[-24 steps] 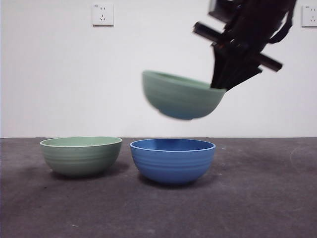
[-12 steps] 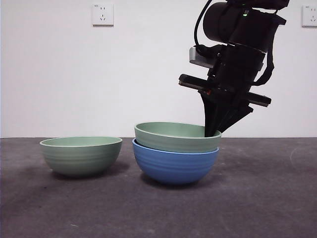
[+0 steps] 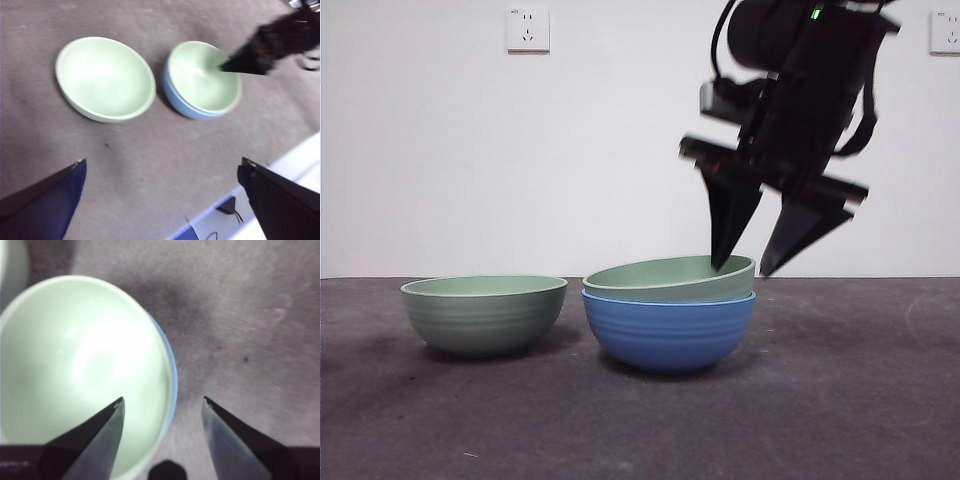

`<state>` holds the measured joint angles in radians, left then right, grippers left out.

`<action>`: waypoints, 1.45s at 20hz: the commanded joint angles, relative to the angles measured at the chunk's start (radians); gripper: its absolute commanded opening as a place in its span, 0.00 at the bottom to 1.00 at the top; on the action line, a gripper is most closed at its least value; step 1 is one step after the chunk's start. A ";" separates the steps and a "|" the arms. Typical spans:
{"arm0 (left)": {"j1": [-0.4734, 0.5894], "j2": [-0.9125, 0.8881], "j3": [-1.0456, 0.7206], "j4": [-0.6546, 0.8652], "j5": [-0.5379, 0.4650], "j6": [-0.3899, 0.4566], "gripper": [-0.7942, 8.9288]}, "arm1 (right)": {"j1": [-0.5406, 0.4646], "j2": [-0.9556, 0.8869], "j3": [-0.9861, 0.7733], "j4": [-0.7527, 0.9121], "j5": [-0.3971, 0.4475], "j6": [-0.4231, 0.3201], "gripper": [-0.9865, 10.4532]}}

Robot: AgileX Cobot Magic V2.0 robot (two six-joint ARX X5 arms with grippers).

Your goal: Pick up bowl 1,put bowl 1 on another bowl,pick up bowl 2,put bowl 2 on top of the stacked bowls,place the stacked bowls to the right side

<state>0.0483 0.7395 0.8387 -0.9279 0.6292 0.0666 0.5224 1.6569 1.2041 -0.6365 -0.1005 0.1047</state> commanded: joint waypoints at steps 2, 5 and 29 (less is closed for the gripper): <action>-0.023 0.117 0.002 0.109 -0.085 -0.060 0.73 | -0.005 -0.159 -0.003 -0.064 0.006 -0.009 0.31; -0.065 0.249 0.002 0.211 -0.181 -0.098 0.72 | -0.010 -0.319 -0.003 -0.145 0.006 -0.005 0.31; -0.298 0.895 0.191 0.484 -0.523 -0.203 0.07 | -0.010 -0.833 -0.003 -0.444 0.055 0.055 0.31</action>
<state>-0.2455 1.6310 1.0325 -0.4454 0.1040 -0.1257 0.5117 0.8261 1.2041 -1.0828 -0.0486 0.1471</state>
